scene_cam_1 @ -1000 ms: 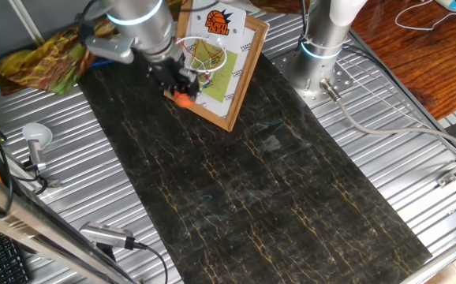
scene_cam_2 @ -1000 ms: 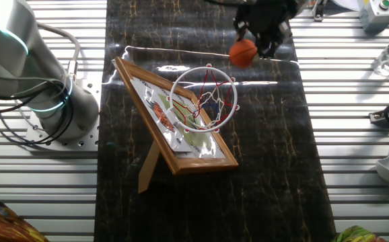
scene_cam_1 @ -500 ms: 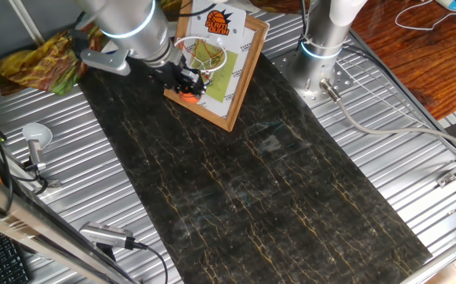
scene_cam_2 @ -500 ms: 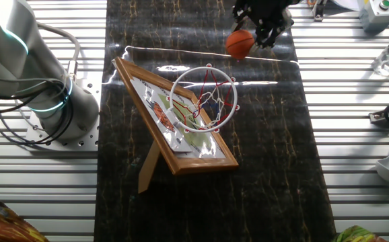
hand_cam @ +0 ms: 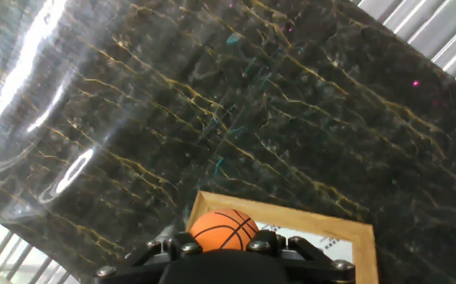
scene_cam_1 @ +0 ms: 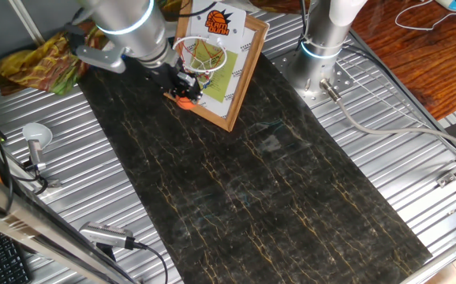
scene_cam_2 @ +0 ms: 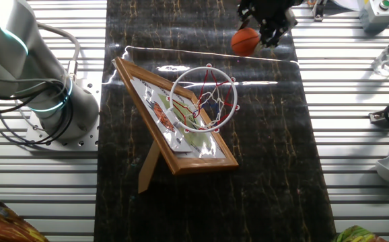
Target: Grab a basketball, release it and shoot it into the basket
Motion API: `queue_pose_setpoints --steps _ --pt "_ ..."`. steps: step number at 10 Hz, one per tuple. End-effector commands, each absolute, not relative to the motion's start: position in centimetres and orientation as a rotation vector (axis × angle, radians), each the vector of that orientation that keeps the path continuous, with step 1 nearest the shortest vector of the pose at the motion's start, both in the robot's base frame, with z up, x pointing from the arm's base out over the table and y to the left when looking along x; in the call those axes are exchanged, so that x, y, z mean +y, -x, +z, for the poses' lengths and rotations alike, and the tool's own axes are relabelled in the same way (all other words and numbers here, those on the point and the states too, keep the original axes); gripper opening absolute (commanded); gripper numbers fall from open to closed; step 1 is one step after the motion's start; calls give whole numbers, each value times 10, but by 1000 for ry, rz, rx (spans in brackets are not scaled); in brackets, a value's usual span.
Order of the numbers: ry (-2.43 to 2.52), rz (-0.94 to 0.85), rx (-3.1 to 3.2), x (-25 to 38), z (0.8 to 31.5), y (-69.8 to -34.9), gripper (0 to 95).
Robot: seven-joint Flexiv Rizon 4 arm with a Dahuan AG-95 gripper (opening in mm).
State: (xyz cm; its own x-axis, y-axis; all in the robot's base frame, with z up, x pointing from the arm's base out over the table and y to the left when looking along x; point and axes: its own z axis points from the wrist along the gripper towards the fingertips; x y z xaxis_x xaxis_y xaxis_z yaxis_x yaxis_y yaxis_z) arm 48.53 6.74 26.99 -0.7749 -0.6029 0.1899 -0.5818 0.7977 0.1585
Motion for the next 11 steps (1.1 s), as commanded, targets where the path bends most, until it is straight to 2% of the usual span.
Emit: queue_pose_setpoints --steps 1,5,11 --pt "-843 -96 -2809 66 268 -482 0" --pt "-845 -88 -2815 66 268 -482 0" --pt "-874 -108 -2739 3 300 -448 0"
